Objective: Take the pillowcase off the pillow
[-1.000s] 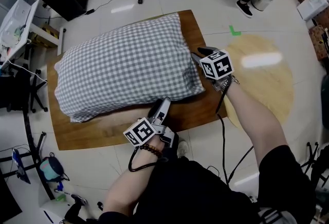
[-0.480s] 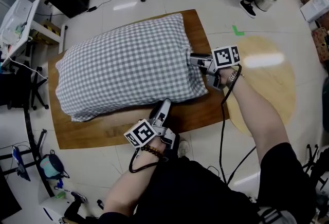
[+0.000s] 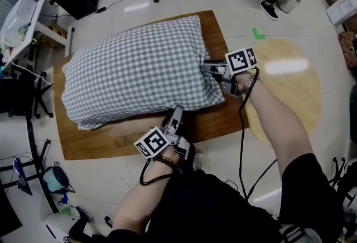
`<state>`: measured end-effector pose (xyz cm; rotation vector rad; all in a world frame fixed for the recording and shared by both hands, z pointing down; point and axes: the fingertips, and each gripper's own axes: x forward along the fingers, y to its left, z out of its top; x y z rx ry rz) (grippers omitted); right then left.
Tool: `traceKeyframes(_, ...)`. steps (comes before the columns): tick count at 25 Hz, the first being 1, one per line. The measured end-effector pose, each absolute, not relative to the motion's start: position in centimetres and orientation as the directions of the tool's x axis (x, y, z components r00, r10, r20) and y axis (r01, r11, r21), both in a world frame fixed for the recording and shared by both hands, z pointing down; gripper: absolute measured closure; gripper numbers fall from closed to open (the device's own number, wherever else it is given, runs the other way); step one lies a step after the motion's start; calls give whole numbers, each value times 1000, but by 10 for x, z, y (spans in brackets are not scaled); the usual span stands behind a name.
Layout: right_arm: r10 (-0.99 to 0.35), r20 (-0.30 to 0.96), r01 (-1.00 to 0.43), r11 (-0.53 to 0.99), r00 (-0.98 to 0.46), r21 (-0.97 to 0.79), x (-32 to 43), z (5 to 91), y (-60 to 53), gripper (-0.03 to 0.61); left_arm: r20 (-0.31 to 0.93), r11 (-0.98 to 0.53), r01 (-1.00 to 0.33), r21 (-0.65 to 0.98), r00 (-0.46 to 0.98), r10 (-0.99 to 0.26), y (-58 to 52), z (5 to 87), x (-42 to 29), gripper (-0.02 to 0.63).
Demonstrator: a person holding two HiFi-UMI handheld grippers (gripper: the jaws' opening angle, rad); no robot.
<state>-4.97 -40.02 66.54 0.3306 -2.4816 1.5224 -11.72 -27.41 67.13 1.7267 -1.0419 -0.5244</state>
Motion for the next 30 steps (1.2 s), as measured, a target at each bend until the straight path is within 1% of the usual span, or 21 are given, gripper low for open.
traceKeyframes(1,-88,307,-313,456,-948,-834,-50,665,-400,503,124,-120,-399,909,533,-837,-273,671,-118,581)
traceKeyframes(2,-99,322,-329,470,-942,-819,-49,665,-400,541,122,-122,-399,909,533,-838,-271,670,-118,585)
traceKeyframes(3,-111,336,-346,483,-935,-804,-48,664,-401,559,120,-124,-401,908,531,-839,-269,669,-119,593)
traceKeyframes(4,-126,349,-364,496,-928,-788,-46,663,-402,563,117,-126,-402,907,528,-841,-267,668,-120,596)
traceKeyframes(9,-219,394,-446,549,-893,-707,-35,648,-406,568,94,-143,-405,903,511,-855,-256,655,-128,600)
traceKeyframes(15,-296,421,-510,599,-858,-617,-22,635,-398,569,67,-147,-408,901,467,-882,-238,650,-138,608)
traceKeyframes(27,-376,465,-590,626,-802,-510,-5,620,-388,571,53,-115,-447,887,345,-937,-211,641,-186,611)
traceKeyframes(28,-382,468,-596,626,-797,-503,-3,619,-388,571,59,-102,-447,889,332,-942,-209,641,-189,611)
traceKeyframes(30,-394,475,-608,624,-787,-491,3,618,-389,571,117,-21,-432,902,290,-950,-200,646,-198,611)
